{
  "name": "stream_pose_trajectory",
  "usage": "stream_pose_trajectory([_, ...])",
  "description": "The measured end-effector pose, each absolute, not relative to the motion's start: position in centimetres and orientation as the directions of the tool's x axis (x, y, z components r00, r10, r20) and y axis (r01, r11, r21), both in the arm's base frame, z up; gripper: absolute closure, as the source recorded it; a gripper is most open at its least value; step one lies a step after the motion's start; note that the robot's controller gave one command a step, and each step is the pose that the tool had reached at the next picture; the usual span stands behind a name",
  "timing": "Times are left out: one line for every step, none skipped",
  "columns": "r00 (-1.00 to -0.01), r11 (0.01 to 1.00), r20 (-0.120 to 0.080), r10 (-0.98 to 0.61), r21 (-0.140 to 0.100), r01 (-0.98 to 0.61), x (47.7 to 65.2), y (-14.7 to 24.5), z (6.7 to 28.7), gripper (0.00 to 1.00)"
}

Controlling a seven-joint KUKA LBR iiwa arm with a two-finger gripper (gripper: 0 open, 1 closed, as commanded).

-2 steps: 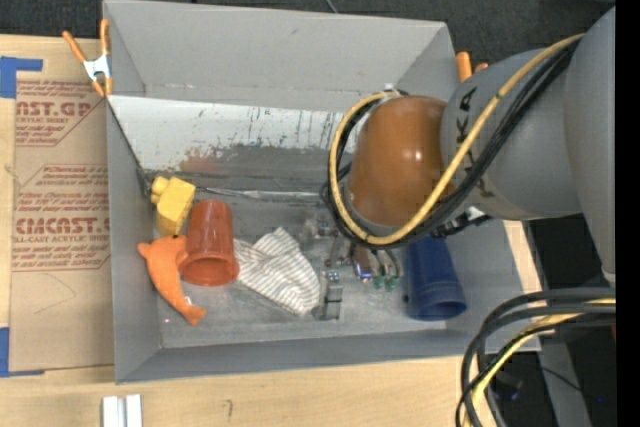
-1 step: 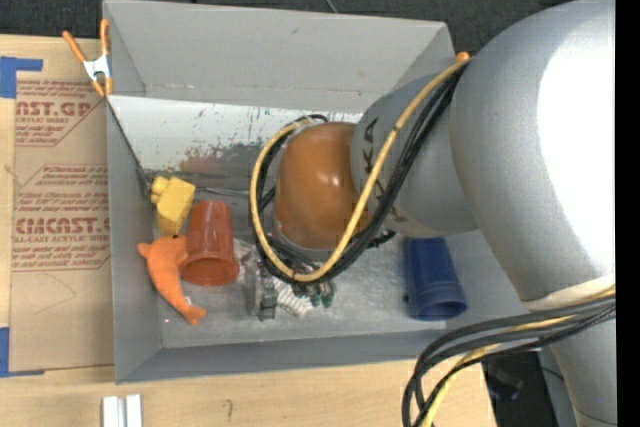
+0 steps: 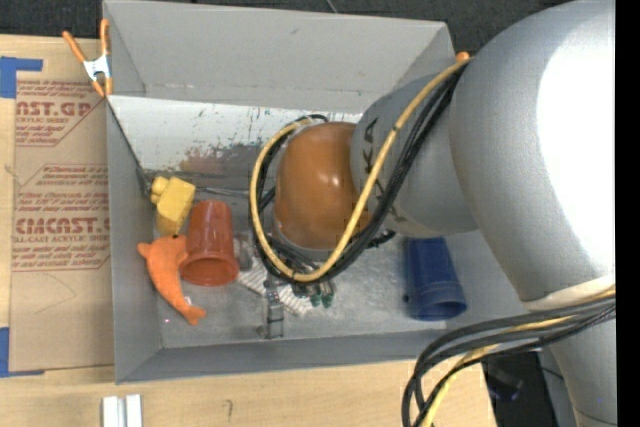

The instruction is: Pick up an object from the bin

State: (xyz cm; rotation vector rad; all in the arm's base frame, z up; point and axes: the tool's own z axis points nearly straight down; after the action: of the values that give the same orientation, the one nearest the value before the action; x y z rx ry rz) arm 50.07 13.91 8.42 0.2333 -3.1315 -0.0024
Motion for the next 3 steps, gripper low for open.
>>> stream_pose_trajectory([-0.989, 0.989, 0.001, -0.148, 0.002, -0.148, 50.1, 13.9, 8.4, 0.00])
stream_pose_trajectory([-0.994, 0.994, 0.003, -0.110, 0.002, -0.110, 51.8, 13.0, 10.0, 0.00])
stream_pose_trajectory([-0.997, 0.997, -0.001, -0.080, 0.002, -0.080, 55.0, 9.8, 11.3, 0.00])
